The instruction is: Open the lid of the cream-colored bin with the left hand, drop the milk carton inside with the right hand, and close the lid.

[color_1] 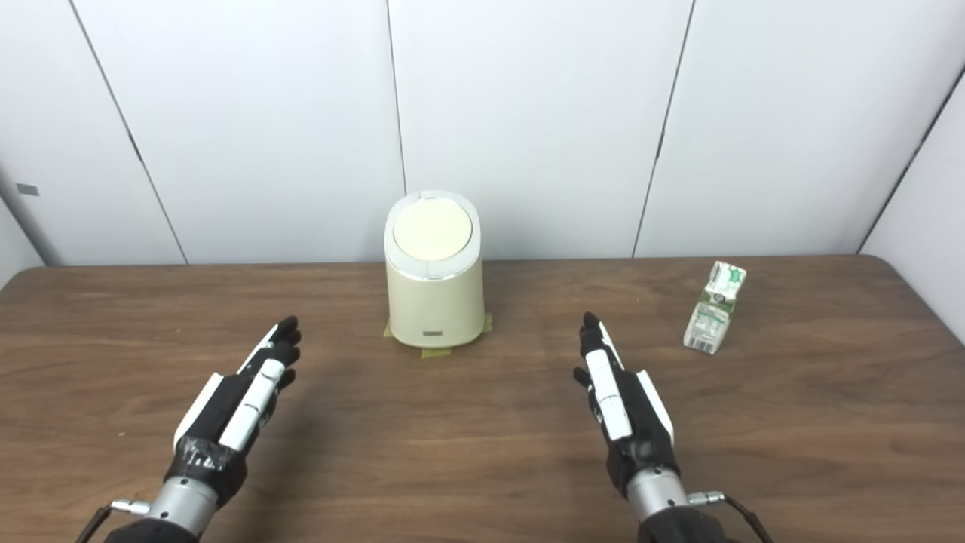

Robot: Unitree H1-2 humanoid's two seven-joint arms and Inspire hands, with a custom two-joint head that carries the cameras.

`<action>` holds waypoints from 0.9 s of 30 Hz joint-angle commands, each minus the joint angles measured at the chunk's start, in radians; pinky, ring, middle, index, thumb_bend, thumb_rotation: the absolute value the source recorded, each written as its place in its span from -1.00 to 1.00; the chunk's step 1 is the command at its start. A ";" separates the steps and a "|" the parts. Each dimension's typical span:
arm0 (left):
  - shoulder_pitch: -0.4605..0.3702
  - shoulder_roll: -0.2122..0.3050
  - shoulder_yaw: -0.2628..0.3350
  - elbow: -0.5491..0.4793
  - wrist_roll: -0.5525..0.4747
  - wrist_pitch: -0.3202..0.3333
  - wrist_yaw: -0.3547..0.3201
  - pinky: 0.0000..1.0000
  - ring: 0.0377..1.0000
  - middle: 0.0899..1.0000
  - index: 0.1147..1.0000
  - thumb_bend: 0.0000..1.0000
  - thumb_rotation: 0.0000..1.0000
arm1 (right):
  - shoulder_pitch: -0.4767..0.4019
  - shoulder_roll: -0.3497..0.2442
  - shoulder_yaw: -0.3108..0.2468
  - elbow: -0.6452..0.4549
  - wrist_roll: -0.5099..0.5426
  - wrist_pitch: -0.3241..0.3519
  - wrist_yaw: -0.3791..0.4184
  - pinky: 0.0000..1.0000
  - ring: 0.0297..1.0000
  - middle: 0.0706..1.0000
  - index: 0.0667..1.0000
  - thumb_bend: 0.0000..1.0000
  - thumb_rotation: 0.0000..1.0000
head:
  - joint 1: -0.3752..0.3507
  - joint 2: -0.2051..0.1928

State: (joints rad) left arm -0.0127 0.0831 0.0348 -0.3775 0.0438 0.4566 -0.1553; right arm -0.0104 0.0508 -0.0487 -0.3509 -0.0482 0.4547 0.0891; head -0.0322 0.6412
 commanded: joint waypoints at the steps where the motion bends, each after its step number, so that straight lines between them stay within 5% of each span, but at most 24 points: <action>1: -0.012 -0.013 0.011 0.008 -0.021 -0.043 0.024 1.00 1.00 1.00 1.00 0.16 0.89 | -0.028 0.003 -0.011 -0.002 0.042 -0.074 -0.007 0.93 1.00 1.00 1.00 0.29 1.00 | 0.000 0.001; 7: 0.006 -0.025 0.021 0.048 -0.033 -0.108 0.047 1.00 1.00 1.00 1.00 0.12 0.97 | -0.013 0.003 -0.022 0.032 0.105 -0.121 -0.014 1.00 1.00 1.00 1.00 0.26 1.00 | 0.007 -0.008; 17: 0.060 -0.013 -0.004 0.067 -0.008 -0.202 0.050 1.00 1.00 1.00 1.00 0.21 0.76 | 0.035 -0.007 0.003 0.073 0.092 -0.236 -0.030 0.96 1.00 1.00 1.00 0.25 1.00 | 0.000 -0.181; 27: 0.073 -0.016 -0.025 0.077 0.021 -0.241 0.061 1.00 1.00 1.00 1.00 0.03 0.76 | 0.060 -0.029 0.019 0.109 0.084 -0.299 -0.039 0.94 1.00 1.00 1.00 0.23 1.00 | 0.021 -0.239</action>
State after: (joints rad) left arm 0.0568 0.0632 0.0183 -0.2802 0.0547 0.2551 -0.1053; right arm 0.0628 0.0254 -0.0304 -0.2285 0.0293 0.1970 0.0520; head -0.0108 0.4020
